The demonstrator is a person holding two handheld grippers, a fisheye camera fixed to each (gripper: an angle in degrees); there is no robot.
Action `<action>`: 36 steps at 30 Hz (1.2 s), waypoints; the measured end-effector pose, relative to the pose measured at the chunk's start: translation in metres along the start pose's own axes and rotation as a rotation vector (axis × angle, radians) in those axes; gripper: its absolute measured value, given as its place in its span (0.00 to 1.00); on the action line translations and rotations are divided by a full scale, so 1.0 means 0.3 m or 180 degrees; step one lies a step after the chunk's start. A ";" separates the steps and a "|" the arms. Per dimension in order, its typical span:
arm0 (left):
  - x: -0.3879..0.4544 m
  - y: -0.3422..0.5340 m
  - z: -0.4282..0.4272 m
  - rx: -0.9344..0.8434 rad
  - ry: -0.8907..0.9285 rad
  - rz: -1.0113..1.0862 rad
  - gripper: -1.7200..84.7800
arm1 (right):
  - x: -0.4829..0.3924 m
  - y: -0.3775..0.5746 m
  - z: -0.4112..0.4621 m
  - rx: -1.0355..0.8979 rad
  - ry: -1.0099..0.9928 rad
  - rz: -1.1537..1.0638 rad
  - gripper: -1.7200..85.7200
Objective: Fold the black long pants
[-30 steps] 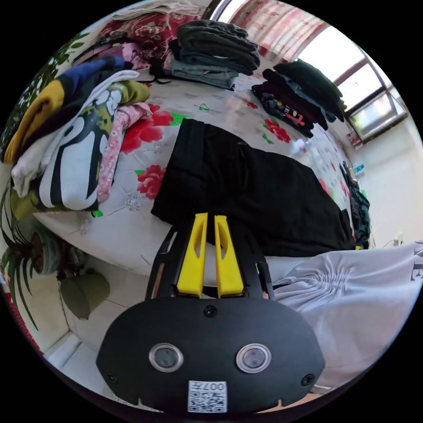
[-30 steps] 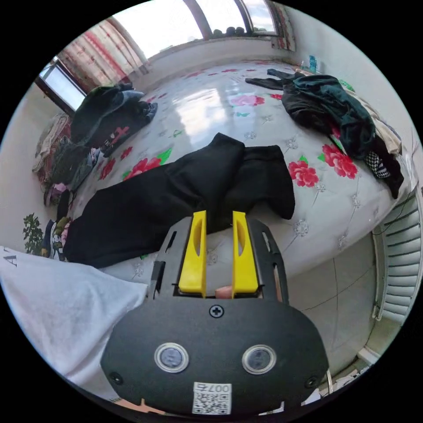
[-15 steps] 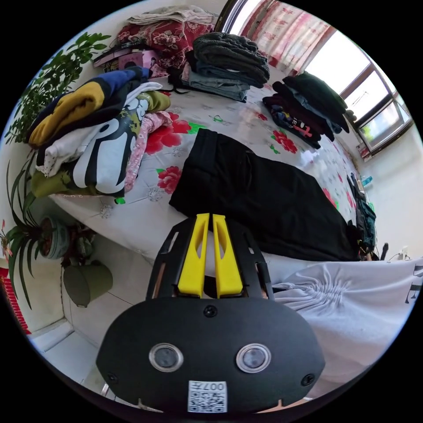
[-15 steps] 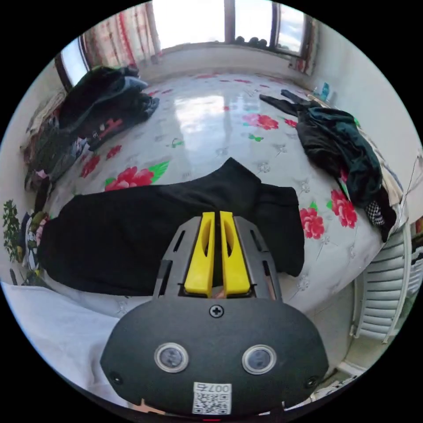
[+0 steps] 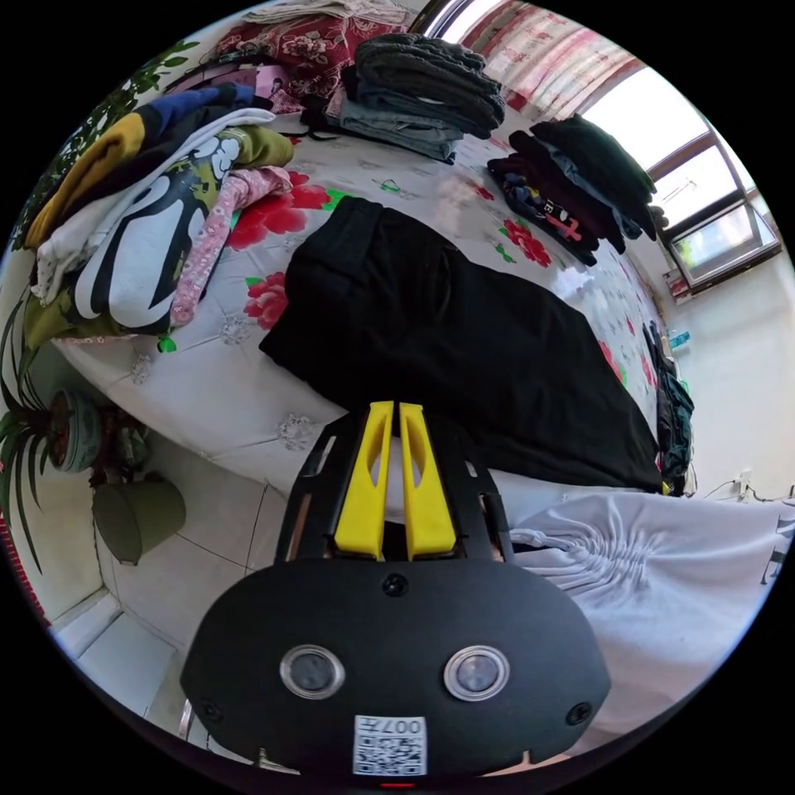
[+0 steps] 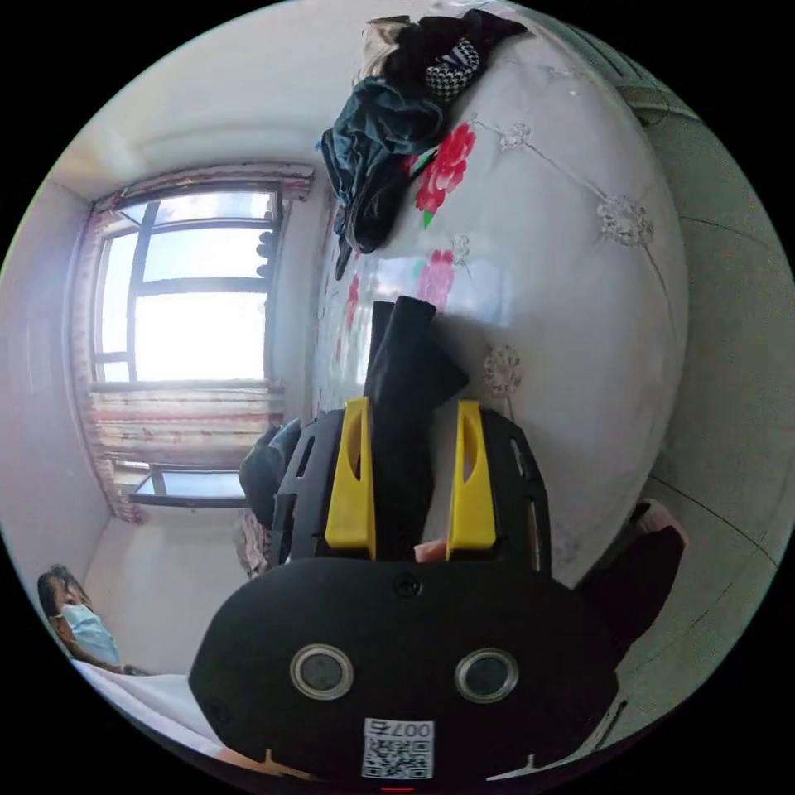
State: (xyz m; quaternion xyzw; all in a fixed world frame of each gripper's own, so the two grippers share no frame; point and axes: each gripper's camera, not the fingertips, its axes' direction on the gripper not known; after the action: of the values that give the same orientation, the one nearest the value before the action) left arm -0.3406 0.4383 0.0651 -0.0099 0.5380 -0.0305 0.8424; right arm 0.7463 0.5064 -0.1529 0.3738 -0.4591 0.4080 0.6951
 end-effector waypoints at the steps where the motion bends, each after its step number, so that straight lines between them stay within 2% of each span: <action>1: -0.008 0.008 0.002 0.0002 0.0018 -0.0011 0.01 | -0.006 -0.035 0.010 -0.0080 -0.0163 0.0038 0.10; 3: -0.021 0.019 0.006 -0.0015 0.0051 -0.0042 0.01 | -0.089 -0.081 -0.017 -0.0041 -0.0198 -0.0182 0.09; 6: -0.032 0.040 -0.009 0.0043 0.0054 -0.0046 0.01 | -0.331 -0.111 -0.081 -0.0205 0.0360 -0.1313 0.08; 8: -0.041 0.065 -0.020 0.0101 0.0045 -0.0031 0.01 | -0.385 -0.108 -0.120 -0.0203 0.0642 -0.1654 0.08; 10: -0.052 0.085 -0.016 0.0100 0.0048 -0.0044 0.01 | -0.315 -0.134 -0.142 -0.0028 0.1251 -0.1372 0.09; 11: -0.060 0.098 -0.008 0.0090 0.0068 -0.0055 0.01 | -0.279 -0.142 -0.149 -0.0005 0.1352 -0.1212 0.10; 13: -0.071 0.113 0.006 0.0055 0.0078 -0.0068 0.01 | -0.146 -0.144 -0.181 -0.0115 0.1050 -0.0711 0.11; 15: -0.081 0.124 0.014 0.0037 0.0078 -0.0077 0.01 | -0.082 -0.097 -0.194 -0.0023 0.0855 -0.0529 0.12; 22: -0.134 0.144 0.023 0.0083 0.0123 -0.0127 0.01 | 0.005 0.043 -0.083 0.0028 0.0367 -0.0252 0.12; 28: -0.229 0.147 0.032 0.0185 0.0283 -0.0419 0.05 | -0.100 0.124 0.141 -0.0075 0.0853 -0.0199 0.05; 29: -0.256 0.151 0.030 0.0228 0.0333 -0.0519 0.06 | -0.134 0.142 0.163 -0.0082 0.0811 -0.0336 0.05; 32: -0.337 0.177 0.014 0.0415 0.0415 -0.0867 0.09 | -0.382 0.287 0.312 -0.0419 0.0528 -0.1348 0.03; 36: -0.444 0.204 -0.005 0.0708 0.0669 -0.1220 0.12 | -0.777 0.743 0.577 -0.1513 0.0196 -0.3118 0.03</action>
State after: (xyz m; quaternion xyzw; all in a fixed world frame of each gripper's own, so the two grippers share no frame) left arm -0.3954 0.5076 0.1821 -0.0157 0.6043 -0.2497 0.7565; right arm 0.4285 0.3857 -0.2885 0.3644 -0.2902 -0.0678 0.8823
